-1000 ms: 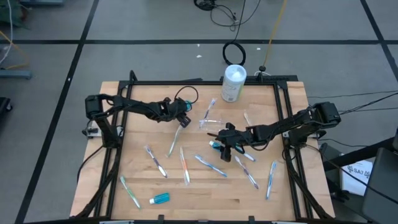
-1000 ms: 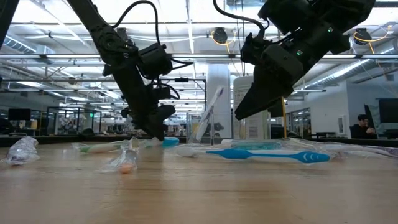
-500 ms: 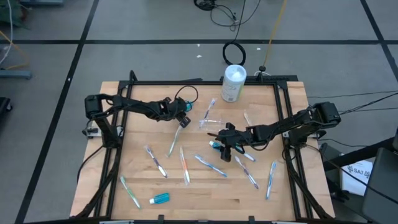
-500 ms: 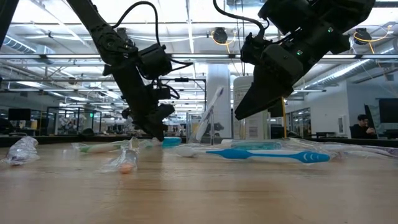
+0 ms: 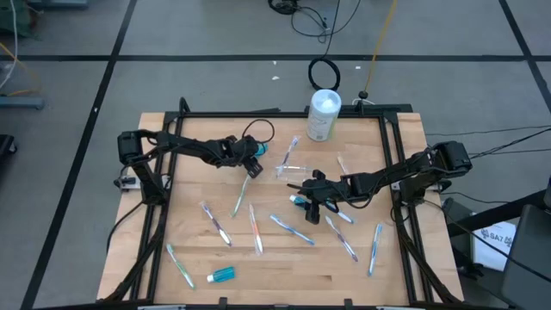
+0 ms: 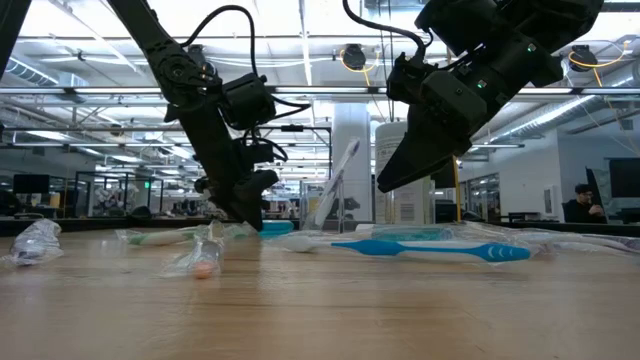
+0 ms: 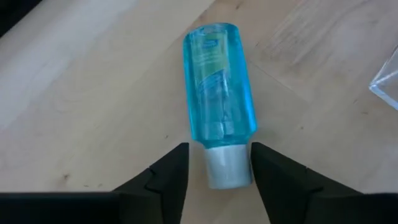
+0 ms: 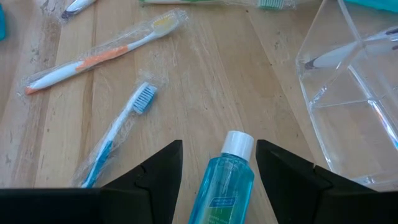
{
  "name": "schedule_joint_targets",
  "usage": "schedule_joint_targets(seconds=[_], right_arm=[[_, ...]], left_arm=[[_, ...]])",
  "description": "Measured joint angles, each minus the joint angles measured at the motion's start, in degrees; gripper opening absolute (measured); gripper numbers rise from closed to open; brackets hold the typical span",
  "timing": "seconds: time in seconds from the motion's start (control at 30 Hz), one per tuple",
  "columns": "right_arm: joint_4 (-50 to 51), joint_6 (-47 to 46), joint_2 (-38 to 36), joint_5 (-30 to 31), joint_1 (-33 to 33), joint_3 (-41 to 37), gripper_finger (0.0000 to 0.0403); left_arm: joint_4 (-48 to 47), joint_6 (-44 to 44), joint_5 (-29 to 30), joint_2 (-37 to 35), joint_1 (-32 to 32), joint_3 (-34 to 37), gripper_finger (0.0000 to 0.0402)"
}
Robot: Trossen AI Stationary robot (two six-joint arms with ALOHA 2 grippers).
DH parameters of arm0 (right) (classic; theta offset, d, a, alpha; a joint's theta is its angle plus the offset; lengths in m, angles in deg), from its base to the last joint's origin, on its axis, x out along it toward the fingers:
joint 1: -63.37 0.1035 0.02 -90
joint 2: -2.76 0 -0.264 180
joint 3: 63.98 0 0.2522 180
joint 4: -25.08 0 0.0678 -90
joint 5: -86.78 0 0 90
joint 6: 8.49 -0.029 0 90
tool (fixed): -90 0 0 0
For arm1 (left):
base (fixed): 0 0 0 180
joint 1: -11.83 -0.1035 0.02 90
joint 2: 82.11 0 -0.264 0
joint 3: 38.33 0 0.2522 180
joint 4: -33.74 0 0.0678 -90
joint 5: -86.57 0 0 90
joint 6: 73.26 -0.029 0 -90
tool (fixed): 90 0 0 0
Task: Pick & Place toothbrushing station
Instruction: Put the top blue mouthwash into the transparent organizer
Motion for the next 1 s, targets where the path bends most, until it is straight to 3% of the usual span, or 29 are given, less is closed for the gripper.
schedule_joint_targets(seconds=[0.27,0.8,1.0], right_arm=[[0.0,0.0,0.0,0.0,0.02,0.0,0.0196],[0.0,0.0,0.0,0.0,0.02,-0.02,0.0196],[-0.2,1.06,0.0,-0.02,0.02,-0.02,0.0196]], left_arm=[[-0.01,-2.5,-4.52,0.0,-0.31,0.0,0.0128],[-2.01,-2.8,-3.26,-0.21,-0.98,-0.09,0.0109],[-5.92,-2.82,-4.58,-3.86,-0.44,0.0,0.0107]])
